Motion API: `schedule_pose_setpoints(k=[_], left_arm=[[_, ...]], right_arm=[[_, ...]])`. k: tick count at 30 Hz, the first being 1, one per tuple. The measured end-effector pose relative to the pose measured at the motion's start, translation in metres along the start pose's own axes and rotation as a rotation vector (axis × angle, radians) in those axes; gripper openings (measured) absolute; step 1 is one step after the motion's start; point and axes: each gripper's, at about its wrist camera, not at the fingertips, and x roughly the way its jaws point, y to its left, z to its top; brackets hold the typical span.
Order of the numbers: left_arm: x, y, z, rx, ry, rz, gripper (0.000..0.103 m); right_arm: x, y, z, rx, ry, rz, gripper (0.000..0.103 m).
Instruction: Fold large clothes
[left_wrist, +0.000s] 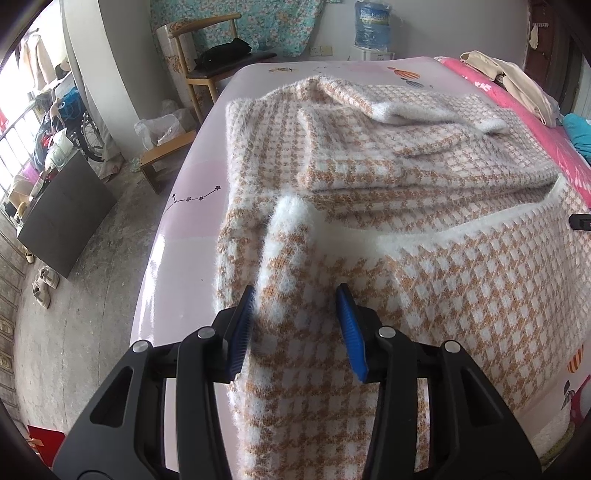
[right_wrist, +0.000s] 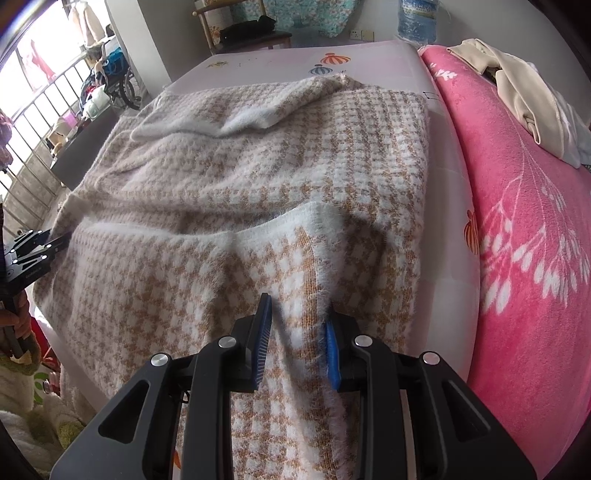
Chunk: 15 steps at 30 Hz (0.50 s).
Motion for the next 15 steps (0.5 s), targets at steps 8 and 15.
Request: schedule_pose_setpoints(k=[8,15], left_arm=[[0.000,-0.005,0.000,0.016,-0.010,0.001,0.036],[-0.004,-0.013,-0.003,0.045,-0.032,0.021,0.016]], right_arm=[[0.008,0.002,0.006,-0.015,0.028,0.020,0.038],[0.005,0.010,0.004,-0.013,-0.001,-0.027,0.024]])
